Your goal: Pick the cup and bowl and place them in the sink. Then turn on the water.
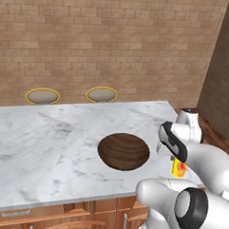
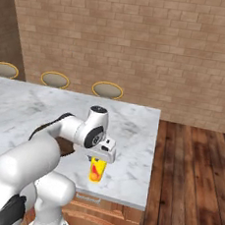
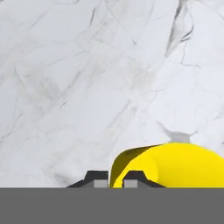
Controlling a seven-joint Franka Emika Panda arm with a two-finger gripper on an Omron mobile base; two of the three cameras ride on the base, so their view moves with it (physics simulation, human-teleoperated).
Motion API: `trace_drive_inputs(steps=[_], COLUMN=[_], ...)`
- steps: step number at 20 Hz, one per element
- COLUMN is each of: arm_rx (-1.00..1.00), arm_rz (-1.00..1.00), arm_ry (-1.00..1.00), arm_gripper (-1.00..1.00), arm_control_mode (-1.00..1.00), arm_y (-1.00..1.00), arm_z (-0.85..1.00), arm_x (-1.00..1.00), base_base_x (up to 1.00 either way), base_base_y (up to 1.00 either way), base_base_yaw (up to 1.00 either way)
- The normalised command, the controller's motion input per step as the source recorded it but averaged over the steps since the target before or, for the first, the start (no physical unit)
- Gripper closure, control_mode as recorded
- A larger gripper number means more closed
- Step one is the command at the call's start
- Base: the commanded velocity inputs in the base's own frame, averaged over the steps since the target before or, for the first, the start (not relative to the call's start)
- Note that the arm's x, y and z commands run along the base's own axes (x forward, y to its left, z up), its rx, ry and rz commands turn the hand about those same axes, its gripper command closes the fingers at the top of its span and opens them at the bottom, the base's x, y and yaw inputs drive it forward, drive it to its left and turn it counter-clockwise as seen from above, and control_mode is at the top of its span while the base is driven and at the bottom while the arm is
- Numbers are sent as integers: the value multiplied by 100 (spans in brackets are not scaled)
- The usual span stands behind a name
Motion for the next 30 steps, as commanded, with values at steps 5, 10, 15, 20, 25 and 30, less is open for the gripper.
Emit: trace_drive_inputs(steps=[5, 10, 15, 20, 25, 30], arm_rx=[-8, -4, -1, 0, 0, 0], arm_rz=[0, 0, 0, 0, 0, -1], arm_ry=[16, 6, 0, -9, -17, -20], arm_gripper=[100, 100, 100, 100, 100, 100], arm_control_mode=[-100, -100, -100, -100, -100, -100], arm_y=[0, 1, 0, 2, 8, 8], arm_z=[4, 24, 29, 26, 28, 25], arm_x=[-16, -15, -22, -23, -18, -18], base_base_x=[0, 0, 0, 0, 0, 0], base_base_y=[0, 0, 0, 0, 0, 0], base_base_yaw=[0, 0, 0, 0, 0, 0])
